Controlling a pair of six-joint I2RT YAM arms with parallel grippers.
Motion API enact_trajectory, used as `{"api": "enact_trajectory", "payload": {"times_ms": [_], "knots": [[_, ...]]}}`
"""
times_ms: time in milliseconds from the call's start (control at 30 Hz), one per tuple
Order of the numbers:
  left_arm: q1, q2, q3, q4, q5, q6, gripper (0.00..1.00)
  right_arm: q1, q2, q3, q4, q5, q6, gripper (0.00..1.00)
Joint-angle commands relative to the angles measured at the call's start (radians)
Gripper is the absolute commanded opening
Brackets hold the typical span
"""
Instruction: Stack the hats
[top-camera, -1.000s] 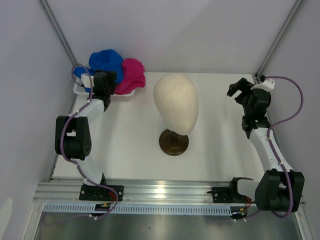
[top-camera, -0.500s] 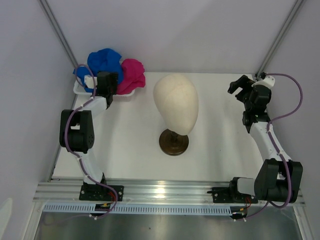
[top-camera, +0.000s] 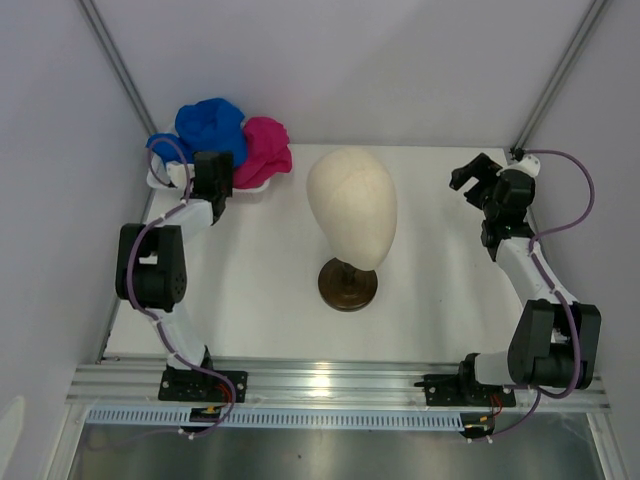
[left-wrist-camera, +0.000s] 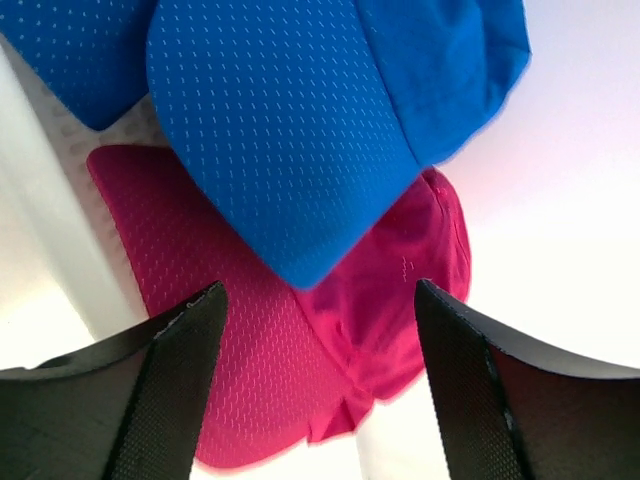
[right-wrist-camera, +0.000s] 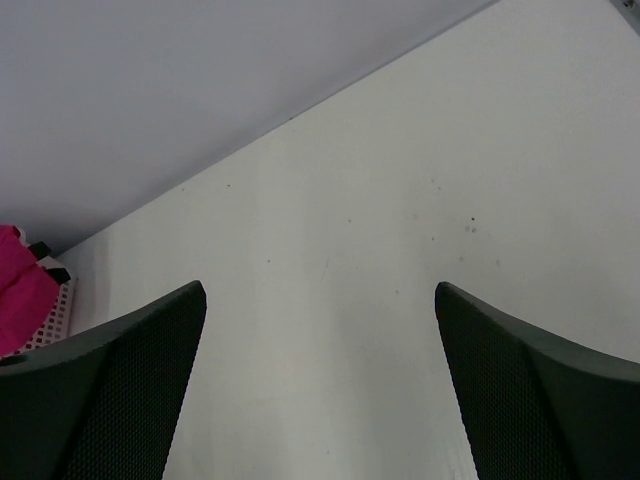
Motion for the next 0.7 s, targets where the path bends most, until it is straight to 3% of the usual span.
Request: {"api": "enact_trajectory", "payload": {"times_ms": [0,67,267,300,667], "knots": [[-0.005,0.088,0.076,0.064,-0.049,-0.039,0.77,-0.003,0.003,0.041,0.026,-0.007,0.007,0.99],[-0.001,0.111,0.086,0.096,-0.070,-0.040,0.71,-0.003,0.002,0.047,0.013,0.008,0.000,1.00],[0.024,0.145,0.054,0.358,-0.064,-0.008,0.19,-0.003,0.008,0.060,-0.006,0.016,0.005,1.00],[0.029,0.142,0.046,0.409,-0.037,0.001,0.03,-0.003,0.011,0.058,-0.006,0.016,0.011,1.00],[0.102,-0.074,-0.063,0.704,0.195,0.249,0.01,-0.003,-0.020,0.037,-0.008,-0.015,0.010,1.00]]}}
